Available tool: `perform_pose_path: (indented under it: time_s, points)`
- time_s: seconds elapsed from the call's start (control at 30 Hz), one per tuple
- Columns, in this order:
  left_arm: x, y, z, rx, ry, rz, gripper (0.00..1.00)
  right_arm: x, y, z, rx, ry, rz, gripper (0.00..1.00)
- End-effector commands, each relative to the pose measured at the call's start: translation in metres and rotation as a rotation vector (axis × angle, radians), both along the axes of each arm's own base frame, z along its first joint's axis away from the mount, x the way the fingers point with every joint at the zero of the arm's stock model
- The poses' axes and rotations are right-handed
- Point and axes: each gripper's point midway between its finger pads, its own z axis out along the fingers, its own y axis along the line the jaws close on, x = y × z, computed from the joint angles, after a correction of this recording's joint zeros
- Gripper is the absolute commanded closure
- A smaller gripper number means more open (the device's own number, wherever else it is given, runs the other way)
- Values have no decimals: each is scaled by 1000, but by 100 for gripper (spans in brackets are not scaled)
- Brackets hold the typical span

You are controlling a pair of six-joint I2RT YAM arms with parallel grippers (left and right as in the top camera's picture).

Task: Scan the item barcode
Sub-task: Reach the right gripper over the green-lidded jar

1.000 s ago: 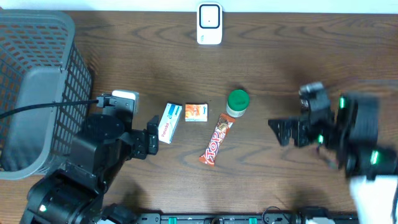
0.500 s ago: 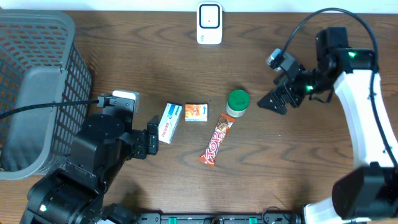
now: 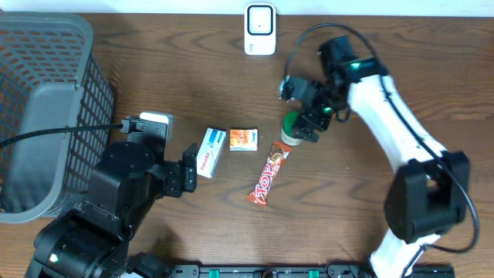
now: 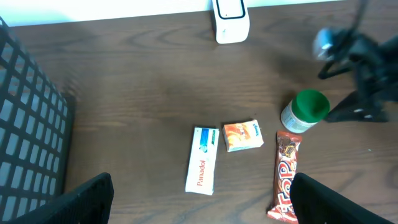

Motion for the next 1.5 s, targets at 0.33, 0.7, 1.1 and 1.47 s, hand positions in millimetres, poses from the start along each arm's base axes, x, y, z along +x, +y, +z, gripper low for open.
perform_pose_path:
  time_s: [0.33, 0.7, 1.1, 1.47]
  points:
    - [0, 2, 3, -10, -9, 17, 9, 10, -11, -58, -133, 79, -51, 1]
    - [0, 2, 3, -10, -9, 17, 9, 7, 15, -61, -128, 54, 10, 8]
    - [0, 2, 1, -8, -4, 16, 9, 5, 12, -62, -147, 75, -48, 49]
    - [0, 2, 1, -8, -4, 16, 9, -3, 15, -62, -140, 184, -350, 38]
